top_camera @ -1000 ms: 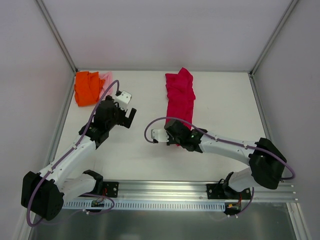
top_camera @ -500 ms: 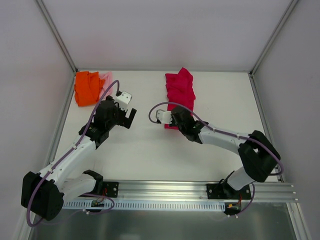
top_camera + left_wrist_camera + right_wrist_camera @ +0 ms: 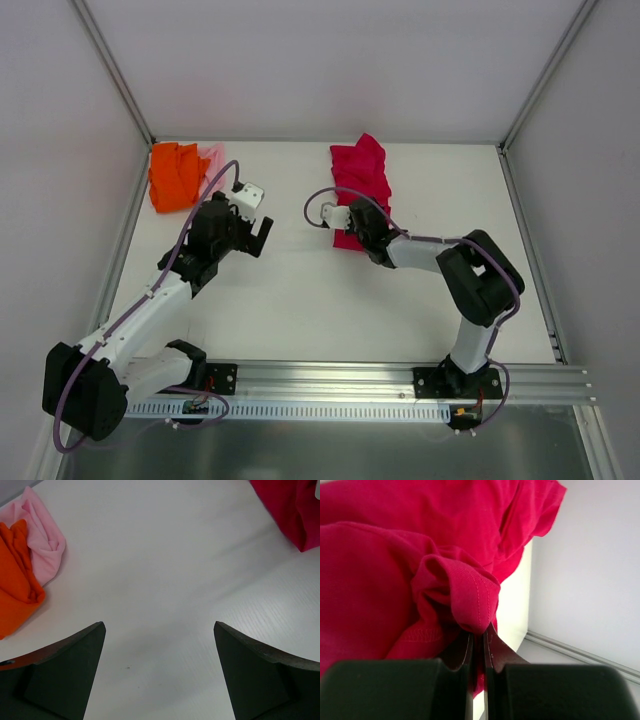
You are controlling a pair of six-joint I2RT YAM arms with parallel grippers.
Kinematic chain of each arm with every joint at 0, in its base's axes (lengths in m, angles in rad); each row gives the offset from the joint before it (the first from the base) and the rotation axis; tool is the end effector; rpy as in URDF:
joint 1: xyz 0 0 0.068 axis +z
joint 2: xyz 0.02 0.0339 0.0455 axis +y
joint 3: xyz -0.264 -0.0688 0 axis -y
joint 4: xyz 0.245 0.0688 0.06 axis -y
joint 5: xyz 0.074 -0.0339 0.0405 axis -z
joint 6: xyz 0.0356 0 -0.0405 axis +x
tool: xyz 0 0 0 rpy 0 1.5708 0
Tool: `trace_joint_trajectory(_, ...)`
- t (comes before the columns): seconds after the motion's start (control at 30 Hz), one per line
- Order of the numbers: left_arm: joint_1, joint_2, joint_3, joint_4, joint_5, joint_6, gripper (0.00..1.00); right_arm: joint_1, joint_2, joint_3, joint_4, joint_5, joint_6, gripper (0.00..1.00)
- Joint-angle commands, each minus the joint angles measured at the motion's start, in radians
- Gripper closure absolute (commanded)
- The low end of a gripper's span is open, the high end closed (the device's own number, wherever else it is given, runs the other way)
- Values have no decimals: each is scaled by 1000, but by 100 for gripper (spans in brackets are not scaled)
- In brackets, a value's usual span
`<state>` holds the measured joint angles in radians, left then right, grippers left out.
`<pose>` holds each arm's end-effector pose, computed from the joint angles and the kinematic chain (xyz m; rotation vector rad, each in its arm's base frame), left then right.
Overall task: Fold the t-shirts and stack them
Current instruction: Fold the folded rectangular tshirt in 1/3 of the way
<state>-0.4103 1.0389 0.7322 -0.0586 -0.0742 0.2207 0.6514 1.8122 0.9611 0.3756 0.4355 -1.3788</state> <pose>0.2212 -0.0933 0.2851 0.5534 1.8546 -0.0545 0.3146 0.2210 0.1765 -1.6341 1.3482 -0.8896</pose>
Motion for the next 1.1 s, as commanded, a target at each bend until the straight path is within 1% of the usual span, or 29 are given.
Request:
trace_joint_trajectory(0.0,11,4,22,22,13,6,8,-10,-7,25,197,14,-74,99)
trace_joint_trajectory(0.13,11,12,22,20,8,9,8,-29,-10,51,198,-9,-81,99)
trace_joint_trajectory(0.27,11,15,21,23,1,12,8,-47,13,45,290,-46,-123,99)
trace_joint_trajectory(0.5,11,26,21,23,-18,22,8,-101,104,116,313,-99,-152,99)
trace_joint_trajectory(0.6,13,26,19,23,-19,22,8,-113,116,140,269,-119,-129,99)
trace_joint_trajectory(0.63,13,26,21,23,-19,22,8,-110,114,142,258,-122,-125,93)
trace_joint_trajectory(0.67,13,26,21,23,-18,22,8,-108,114,152,223,-118,-115,59)
trace_joint_trajectory(0.7,13,27,22,26,-16,22,8,-108,114,154,215,-116,-94,44)
trace_joint_trajectory(0.73,13,32,21,23,-16,22,8,-108,111,150,209,-116,-92,33)
trace_joint_trajectory(0.77,13,33,22,25,-16,22,8,-108,107,143,206,-118,-91,11)
trace_joint_trajectory(0.8,13,38,22,26,-18,22,8,-108,95,127,210,-119,-98,2)
trace_joint_trajectory(0.83,13,39,24,25,-16,22,8,-110,82,114,218,-122,-101,0)
trace_joint_trajectory(0.9,15,39,24,26,-18,22,8,-107,52,82,259,-132,-115,0)
trace_joint_trajectory(1.03,16,35,22,26,-12,22,8,-78,-7,10,405,-106,-175,0)
trace_joint_trajectory(1.07,15,35,24,26,-10,22,8,-70,-25,-1,408,-101,-177,0)
